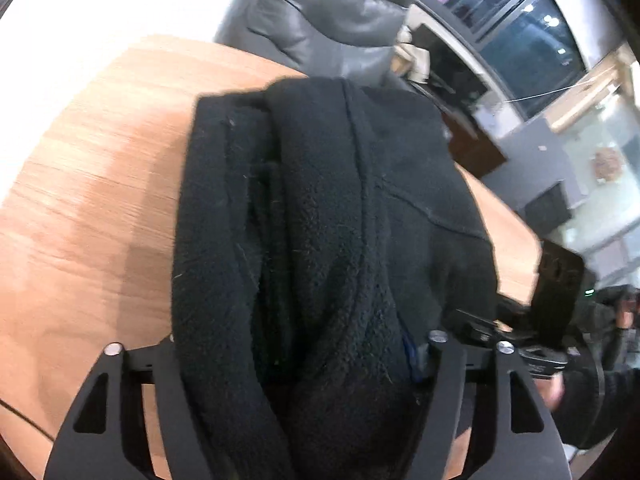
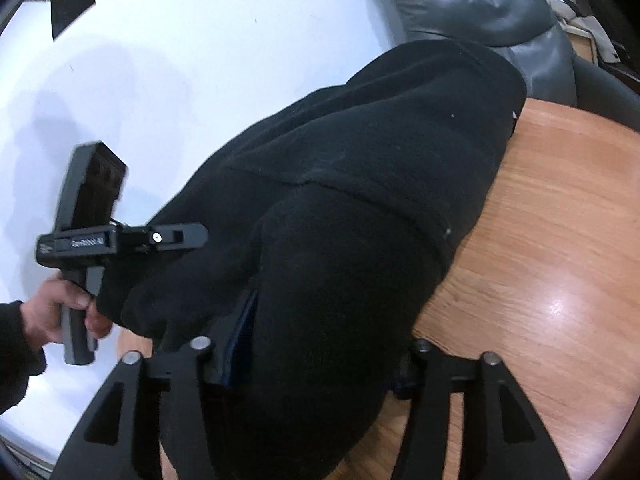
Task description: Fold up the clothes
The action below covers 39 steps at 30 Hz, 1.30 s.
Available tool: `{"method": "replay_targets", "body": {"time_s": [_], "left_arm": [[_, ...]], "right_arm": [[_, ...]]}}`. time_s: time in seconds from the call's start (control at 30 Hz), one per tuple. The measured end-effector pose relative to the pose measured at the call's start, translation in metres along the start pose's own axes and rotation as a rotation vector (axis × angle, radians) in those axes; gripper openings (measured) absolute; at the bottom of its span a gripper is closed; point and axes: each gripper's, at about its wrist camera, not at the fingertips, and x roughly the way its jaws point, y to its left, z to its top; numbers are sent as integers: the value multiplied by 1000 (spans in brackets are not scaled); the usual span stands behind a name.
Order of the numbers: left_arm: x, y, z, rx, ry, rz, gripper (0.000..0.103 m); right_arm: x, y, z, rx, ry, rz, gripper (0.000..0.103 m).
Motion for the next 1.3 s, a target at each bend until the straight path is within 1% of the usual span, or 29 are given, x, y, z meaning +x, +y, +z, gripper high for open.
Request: {"method": "replay_targets", "body": {"time_s": [0.03,0.1,0.13,0.17,0.2,0.23,0.27,0.33,0.37,0.4,0.43,0.47,0.53,0.57,0.6,0.67,0.7,0.73,0.77,0.8,0.9,0.97,1.03,1.13,1.3], "left_arm": [[-7,-11,0,4,-14,27,69],[-32,-31,-7,0,-59,101,80],[-42,-42,-12,5,-84,144,89],[-61,-53,-20,15,-125,206,91],[-84,-72,-24,18,-173,268,91],[-107,-87,-29,17,-218,326,95],[-130,-93,-35,5,-252,375,98],[-171,-148,-43,-26,-316,474,100],[-190,-176,-48,-32,-334,508,103],[-210,-199,-54,-37,-351,542,103],[-232,-210,-62,-37,-362,578,103],[-247,-239,-69,-37,-391,611,103],[-254,-305,-80,-52,-445,647,103],[-259,-333,-86,-61,-469,661,103],[-269,-342,-94,-73,-478,658,103],[-286,-360,-110,-94,-498,653,103],[-289,-375,-119,-95,-512,651,103],[-292,-388,-128,-94,-525,651,103],[-294,-396,-137,-88,-529,665,103],[-289,-408,-144,-89,-531,689,103],[-280,-437,-171,-126,-524,786,103],[-281,-447,-186,-168,-511,818,103],[-282,-455,-201,-208,-497,846,103],[-284,-465,-220,-242,-494,859,103],[-285,-475,-234,-252,-489,862,103]], "right_arm": [[-3,0,7,-11,20,-13,67],[-19,7,9,-58,63,-56,72],[-29,11,9,-80,76,-76,72],[-40,16,9,-102,88,-96,73],[-61,24,10,-135,84,-120,74],[-83,35,15,-163,67,-124,78],[-104,46,20,-190,50,-128,80],[-145,68,29,-243,26,-133,83],[-166,80,33,-269,18,-133,84],[-195,96,38,-308,6,-120,85],[-223,112,42,-347,-8,-108,86],[-249,119,43,-380,-35,-112,87],[-299,135,44,-445,-87,-120,94],[-327,141,31,-464,-103,-121,94],[-356,150,23,-480,-124,-123,94],[-392,160,9,-514,-149,-127,95],[-407,163,2,-540,-156,-146,96],[-402,166,2,-548,-154,-155,96],[-397,169,4,-556,-151,-163,96],[-389,179,13,-555,-146,-167,96],[-405,181,-8,-558,-136,-179,96],[-415,183,-22,-562,-130,-205,97],[-418,185,-37,-550,-107,-241,97],[-420,188,-52,-544,-80,-258,97],[-413,197,-64,-566,-43,-290,97]]}}
